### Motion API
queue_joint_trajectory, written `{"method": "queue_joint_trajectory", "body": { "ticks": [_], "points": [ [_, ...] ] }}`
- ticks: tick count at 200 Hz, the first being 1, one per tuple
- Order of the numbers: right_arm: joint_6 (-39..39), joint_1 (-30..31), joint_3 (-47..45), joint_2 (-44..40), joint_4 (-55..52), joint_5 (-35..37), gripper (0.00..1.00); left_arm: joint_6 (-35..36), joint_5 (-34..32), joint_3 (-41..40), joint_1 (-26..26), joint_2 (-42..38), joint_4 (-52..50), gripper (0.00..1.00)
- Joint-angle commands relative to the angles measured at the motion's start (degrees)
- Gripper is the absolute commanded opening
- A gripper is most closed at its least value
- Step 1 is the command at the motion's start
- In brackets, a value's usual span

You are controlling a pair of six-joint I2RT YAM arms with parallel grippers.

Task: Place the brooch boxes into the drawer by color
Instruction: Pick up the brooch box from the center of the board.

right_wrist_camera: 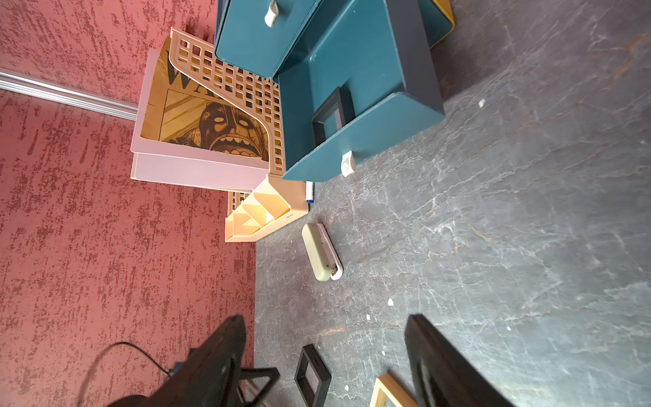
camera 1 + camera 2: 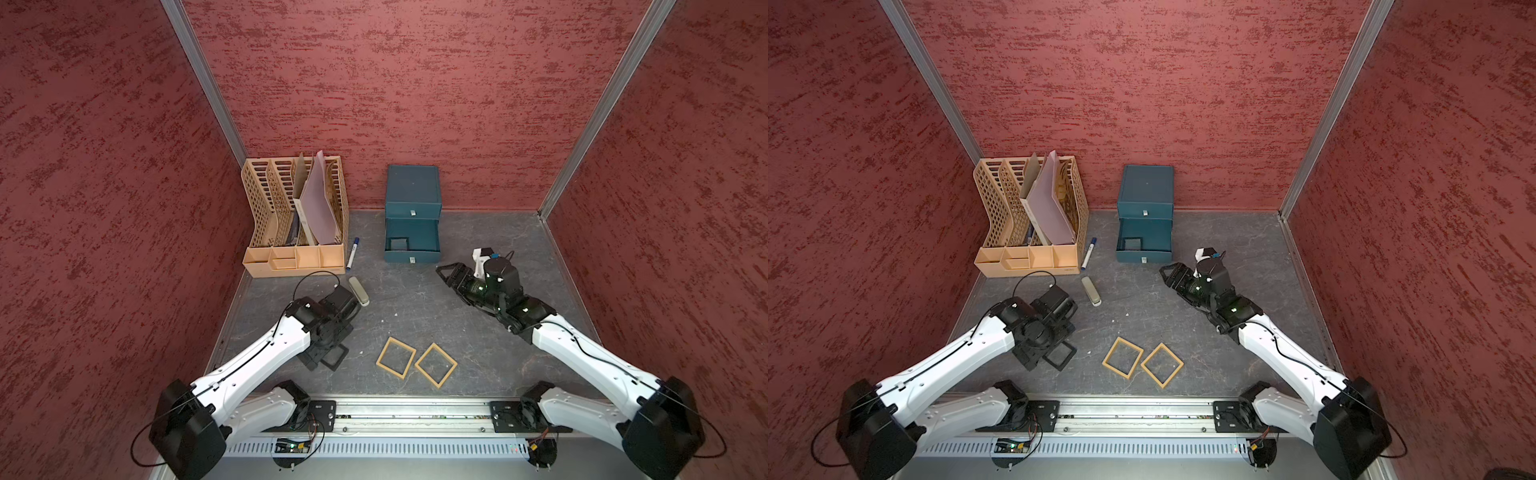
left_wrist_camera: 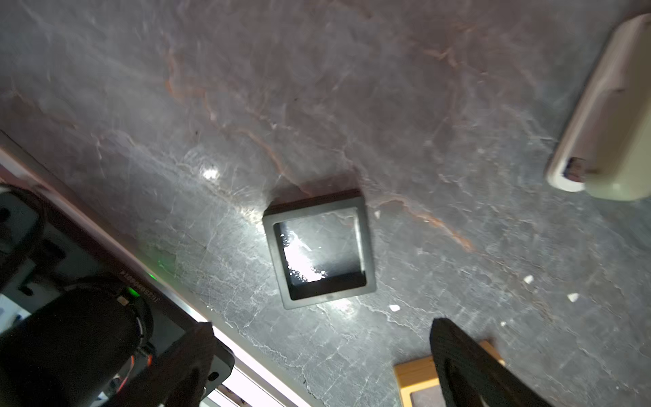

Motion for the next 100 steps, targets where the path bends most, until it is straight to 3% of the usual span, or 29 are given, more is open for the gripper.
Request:
{"method": "queue_joint_trajectory", "body": {
  "ticks": [1, 41, 100],
  "points": [
    [-0.7, 0.4, 0.2, -0.6, 0.8, 0.6, 0.77, -8.7, 3.0, -4.3, -0.2, -3.8, 4.7, 1.0],
    [-0.3, 0.3, 0.4, 0.0, 1.1, 0.2, 0.77, -8.6, 7.8, -11.0, 2.7, -4.0, 16.3, 1.0],
    [0.0, 0.4, -0.3, -0.3, 1.4, 0.3, 0.77, -4.2, 8.4, -13.5, 8.0, -0.3, 19.4, 1.0]
  ]
}}
